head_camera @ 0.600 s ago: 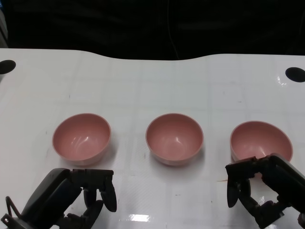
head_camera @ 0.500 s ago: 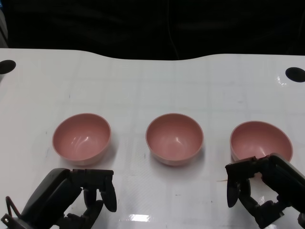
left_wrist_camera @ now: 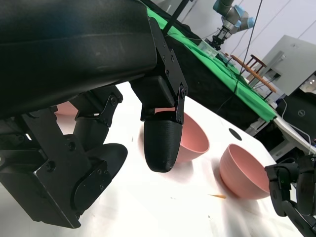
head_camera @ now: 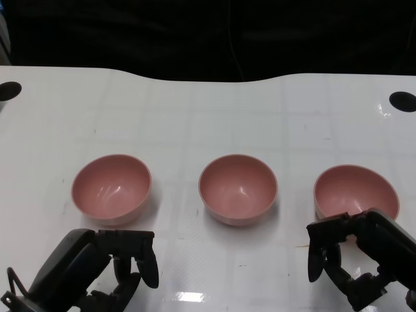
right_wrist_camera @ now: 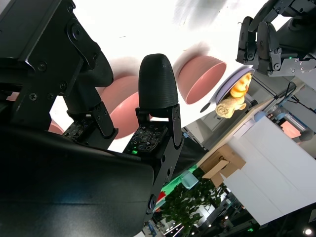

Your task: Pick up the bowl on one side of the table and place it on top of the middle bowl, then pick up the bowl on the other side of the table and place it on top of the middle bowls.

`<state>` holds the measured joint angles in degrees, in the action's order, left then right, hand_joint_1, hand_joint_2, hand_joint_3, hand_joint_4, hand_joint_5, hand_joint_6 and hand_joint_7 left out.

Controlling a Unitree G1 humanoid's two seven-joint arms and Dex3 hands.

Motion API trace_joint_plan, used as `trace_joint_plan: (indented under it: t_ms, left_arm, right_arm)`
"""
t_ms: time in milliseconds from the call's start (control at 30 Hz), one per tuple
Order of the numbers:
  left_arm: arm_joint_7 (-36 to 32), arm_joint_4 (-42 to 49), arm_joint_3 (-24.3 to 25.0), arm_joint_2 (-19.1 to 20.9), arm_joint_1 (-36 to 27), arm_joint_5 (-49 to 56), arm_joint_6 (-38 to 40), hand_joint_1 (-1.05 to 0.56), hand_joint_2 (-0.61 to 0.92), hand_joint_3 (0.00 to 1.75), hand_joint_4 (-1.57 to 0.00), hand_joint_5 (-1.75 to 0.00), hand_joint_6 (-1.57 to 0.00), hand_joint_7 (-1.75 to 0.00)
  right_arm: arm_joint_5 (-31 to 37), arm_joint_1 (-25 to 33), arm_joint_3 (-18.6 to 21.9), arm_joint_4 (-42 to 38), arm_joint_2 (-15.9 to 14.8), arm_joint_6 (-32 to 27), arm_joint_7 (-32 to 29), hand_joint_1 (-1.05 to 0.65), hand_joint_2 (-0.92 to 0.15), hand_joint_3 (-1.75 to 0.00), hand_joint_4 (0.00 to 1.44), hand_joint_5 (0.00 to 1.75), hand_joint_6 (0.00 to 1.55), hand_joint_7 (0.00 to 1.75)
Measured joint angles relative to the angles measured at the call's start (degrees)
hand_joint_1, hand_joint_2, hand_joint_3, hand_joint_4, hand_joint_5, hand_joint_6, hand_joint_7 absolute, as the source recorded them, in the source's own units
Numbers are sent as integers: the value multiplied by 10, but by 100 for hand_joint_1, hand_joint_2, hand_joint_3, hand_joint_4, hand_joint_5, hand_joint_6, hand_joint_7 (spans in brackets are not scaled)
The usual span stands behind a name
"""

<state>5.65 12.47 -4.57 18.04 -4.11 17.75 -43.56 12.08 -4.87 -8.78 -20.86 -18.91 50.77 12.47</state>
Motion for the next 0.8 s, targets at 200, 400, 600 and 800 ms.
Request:
trace_joint_plan:
  t_ms: [200,400,600,800]
  left_arm:
    - [-40,0,12,-8,-2,8,-11,-5,60,67,-72,-115,-85,-51]
    - [-102,-47,33,-29,-28,78,41,-26,84,9,-60,-94,-74,-17]
    - [-138,-113,40,-38,-47,148,119,-31,87,1,-53,-70,-66,-5]
    - [-144,-190,38,-44,-64,220,221,-34,86,0,-41,-56,-54,0]
  right_arm:
    - [0,1,0,3,0,0,0,25,-10,-161,102,161,97,126]
    - [0,2,0,6,0,0,0,26,-10,-161,102,162,97,127]
    - [0,2,0,9,0,0,0,25,-10,-161,102,163,97,127]
    - [2,3,0,15,0,0,-1,24,-11,-161,101,163,97,127]
